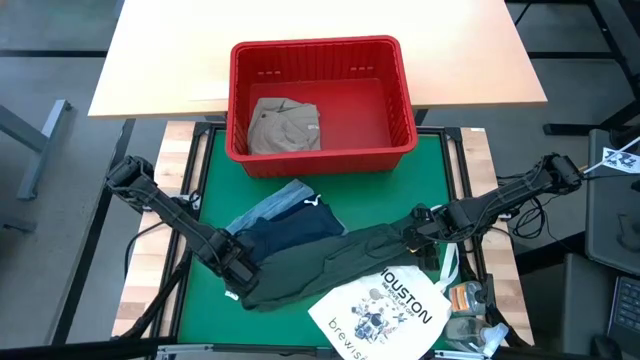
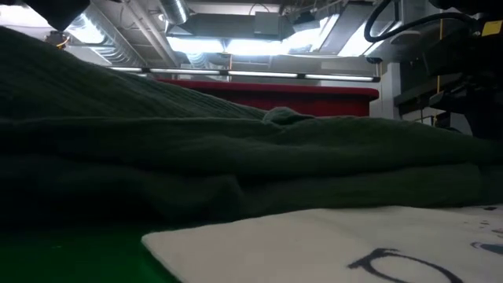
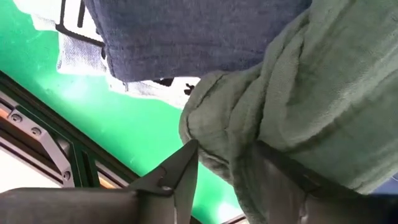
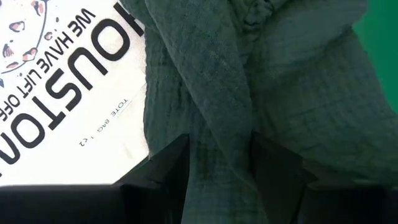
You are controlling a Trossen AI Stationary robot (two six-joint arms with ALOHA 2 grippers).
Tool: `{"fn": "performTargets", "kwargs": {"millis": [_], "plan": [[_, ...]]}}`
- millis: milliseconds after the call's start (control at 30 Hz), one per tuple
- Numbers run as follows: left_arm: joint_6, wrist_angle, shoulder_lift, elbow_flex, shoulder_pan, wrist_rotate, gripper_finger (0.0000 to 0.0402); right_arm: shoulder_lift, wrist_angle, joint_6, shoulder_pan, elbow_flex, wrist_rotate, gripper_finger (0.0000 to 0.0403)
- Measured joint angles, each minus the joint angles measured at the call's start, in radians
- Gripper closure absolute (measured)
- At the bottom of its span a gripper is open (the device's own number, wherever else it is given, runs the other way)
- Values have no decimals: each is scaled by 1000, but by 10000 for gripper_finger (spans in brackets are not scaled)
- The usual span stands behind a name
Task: Fold Laundry from Bin
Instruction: Fold the dark green polo shirt
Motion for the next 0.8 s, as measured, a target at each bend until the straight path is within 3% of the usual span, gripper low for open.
{"fn": "performTargets", "kwargs": {"millis": [200,400,500,800], "plan": [[-1,0,0,0,1,-72,229,0,-3,0,0,0,0,237],[19,-102,-12,0,15,9,230,0,-49,15,0,0,21,237],[18,-154,-32,9,10,-9,230,0,-89,54,0,0,49,237],[50,-52,-67,13,4,-27,230,0,-154,111,0,0,53,237]]}}
